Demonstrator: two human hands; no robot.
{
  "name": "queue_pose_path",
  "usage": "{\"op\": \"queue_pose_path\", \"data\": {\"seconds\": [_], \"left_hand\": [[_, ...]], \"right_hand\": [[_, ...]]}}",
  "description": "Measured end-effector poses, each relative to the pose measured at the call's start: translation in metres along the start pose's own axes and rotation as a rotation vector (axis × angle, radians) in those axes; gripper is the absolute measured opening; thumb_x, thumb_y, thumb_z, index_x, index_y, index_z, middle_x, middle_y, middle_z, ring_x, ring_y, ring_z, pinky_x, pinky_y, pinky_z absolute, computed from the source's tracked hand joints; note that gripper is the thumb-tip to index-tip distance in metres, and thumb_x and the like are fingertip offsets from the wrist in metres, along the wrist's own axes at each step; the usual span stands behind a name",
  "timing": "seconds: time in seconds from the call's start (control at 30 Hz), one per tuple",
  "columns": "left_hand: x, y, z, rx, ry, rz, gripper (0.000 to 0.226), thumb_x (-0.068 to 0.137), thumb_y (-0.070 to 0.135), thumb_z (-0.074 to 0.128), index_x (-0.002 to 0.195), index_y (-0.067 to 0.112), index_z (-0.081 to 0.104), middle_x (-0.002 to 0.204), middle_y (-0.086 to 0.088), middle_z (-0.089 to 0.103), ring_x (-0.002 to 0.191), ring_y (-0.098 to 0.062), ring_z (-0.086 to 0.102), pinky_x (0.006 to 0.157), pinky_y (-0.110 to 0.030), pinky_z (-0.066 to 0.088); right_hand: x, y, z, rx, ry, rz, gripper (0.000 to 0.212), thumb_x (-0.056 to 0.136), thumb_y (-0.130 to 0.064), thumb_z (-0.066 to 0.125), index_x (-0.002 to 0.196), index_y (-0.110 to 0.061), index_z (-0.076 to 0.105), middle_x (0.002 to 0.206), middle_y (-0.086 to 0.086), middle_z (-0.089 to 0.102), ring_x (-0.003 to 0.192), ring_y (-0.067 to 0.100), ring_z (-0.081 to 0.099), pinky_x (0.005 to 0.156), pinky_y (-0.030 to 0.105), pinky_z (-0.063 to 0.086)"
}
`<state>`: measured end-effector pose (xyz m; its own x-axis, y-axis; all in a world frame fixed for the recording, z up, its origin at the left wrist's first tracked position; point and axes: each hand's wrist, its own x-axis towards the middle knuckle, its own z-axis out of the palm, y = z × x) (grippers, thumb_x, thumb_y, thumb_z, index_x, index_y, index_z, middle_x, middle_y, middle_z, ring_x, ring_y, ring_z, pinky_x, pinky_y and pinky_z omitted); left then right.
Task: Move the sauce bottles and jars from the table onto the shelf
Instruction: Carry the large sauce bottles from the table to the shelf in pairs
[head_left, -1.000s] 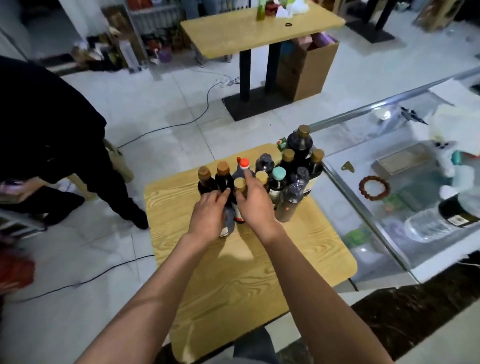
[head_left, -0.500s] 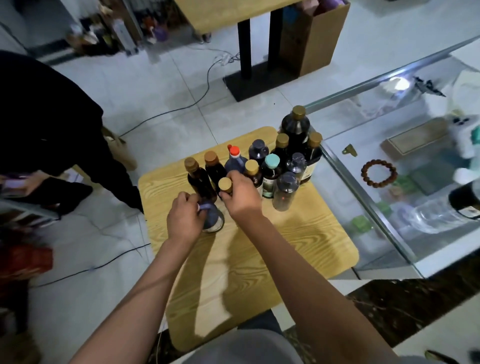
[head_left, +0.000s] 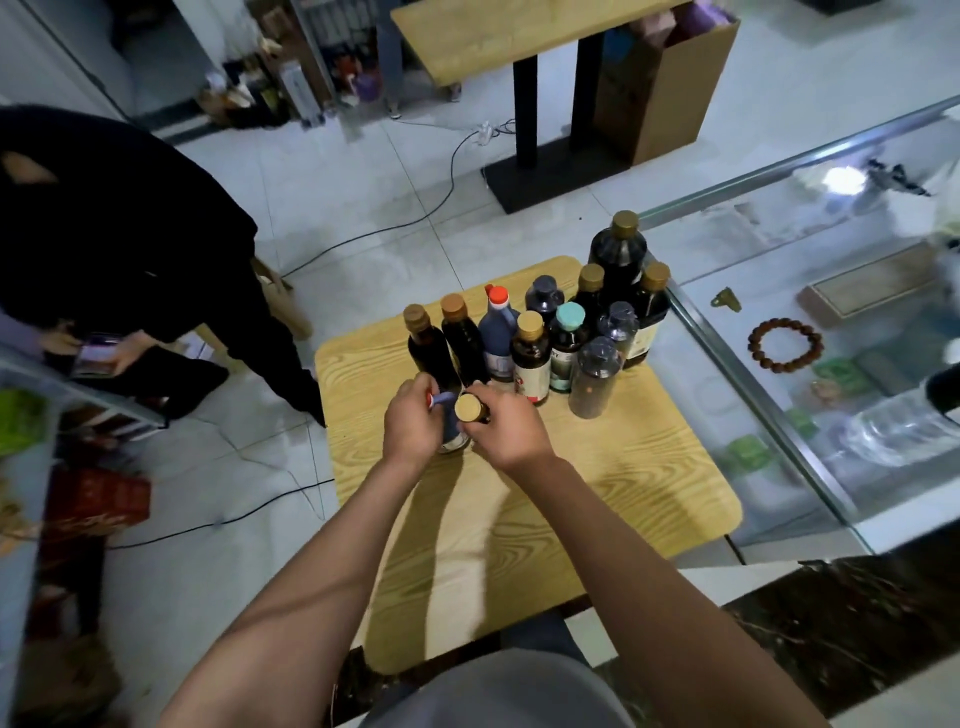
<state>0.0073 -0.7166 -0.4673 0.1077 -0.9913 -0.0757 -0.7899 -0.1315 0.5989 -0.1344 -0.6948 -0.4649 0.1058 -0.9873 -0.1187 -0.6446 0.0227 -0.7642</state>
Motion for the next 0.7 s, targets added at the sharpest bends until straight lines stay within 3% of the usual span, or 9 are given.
{"op": "queue_pose_path", "data": {"seconds": [0.07,0.13,0.23,0.43,0.5,0.63,0.7], "left_hand": [[-0.007,0.001,-0.004,0.043,-0.052,0.086,0.011,0.084,0.008,0.059,0.084,0.015,0.051,0.086,-0.005,0.057,0.076,-0.024,0.050,0.060,-0.031,0.029],[-0.015,0.000,-0.007,0.075,-0.071,0.148,0.010,0.085,0.008,0.059,0.084,0.016,0.053,0.087,-0.006,0.057,0.079,-0.024,0.051,0.061,-0.031,0.028],[-0.035,-0.004,-0.007,0.101,-0.104,0.196,0.007,0.088,0.011,0.062,0.093,0.016,0.065,0.094,-0.004,0.058,0.086,-0.023,0.054,0.067,-0.029,0.034],[-0.081,0.007,-0.020,0.060,-0.150,0.361,0.010,0.088,0.013,0.064,0.094,0.017,0.070,0.090,0.003,0.056,0.088,-0.018,0.053,0.072,-0.030,0.038],[-0.100,0.017,-0.029,0.056,-0.157,0.448,0.009,0.087,0.015,0.065,0.093,0.019,0.070,0.091,0.003,0.058,0.089,-0.018,0.054,0.072,-0.032,0.040],[-0.142,0.041,-0.046,0.044,-0.136,0.592,0.004,0.086,0.024,0.067,0.090,0.025,0.066,0.090,0.008,0.057,0.088,-0.020,0.056,0.068,-0.032,0.041],[-0.164,0.052,-0.049,0.011,-0.144,0.668,0.006,0.084,0.023,0.068,0.088,0.026,0.064,0.090,0.008,0.059,0.087,-0.021,0.057,0.067,-0.033,0.042]], "right_hand": [[-0.012,0.003,-0.004,0.051,0.071,0.013,0.026,0.080,-0.024,0.075,0.105,-0.020,0.068,0.099,0.001,0.071,0.091,0.020,0.062,0.073,0.032,0.048],[-0.020,0.007,-0.009,0.120,0.130,0.054,0.021,0.078,-0.025,0.078,0.097,-0.021,0.069,0.090,-0.003,0.071,0.083,0.016,0.062,0.068,0.031,0.047],[-0.035,0.011,-0.015,0.194,0.185,0.119,0.024,0.077,-0.027,0.080,0.098,-0.018,0.072,0.087,-0.003,0.072,0.082,0.015,0.065,0.067,0.029,0.050],[-0.091,0.007,-0.028,0.282,0.304,0.185,0.031,0.079,-0.024,0.081,0.108,-0.014,0.074,0.089,-0.007,0.071,0.083,0.008,0.065,0.066,0.010,0.043],[-0.122,0.000,-0.035,0.300,0.362,0.193,0.029,0.078,-0.023,0.081,0.106,-0.015,0.074,0.087,-0.008,0.071,0.080,0.006,0.065,0.069,0.016,0.046],[-0.200,-0.016,-0.050,0.340,0.508,0.229,0.014,0.082,-0.020,0.078,0.088,-0.014,0.068,0.069,-0.008,0.061,0.060,-0.002,0.051,0.060,0.019,0.039],[-0.240,-0.023,-0.058,0.357,0.592,0.250,0.015,0.084,-0.019,0.076,0.091,-0.012,0.065,0.070,-0.006,0.059,0.063,0.002,0.051,0.064,0.024,0.040]]}}
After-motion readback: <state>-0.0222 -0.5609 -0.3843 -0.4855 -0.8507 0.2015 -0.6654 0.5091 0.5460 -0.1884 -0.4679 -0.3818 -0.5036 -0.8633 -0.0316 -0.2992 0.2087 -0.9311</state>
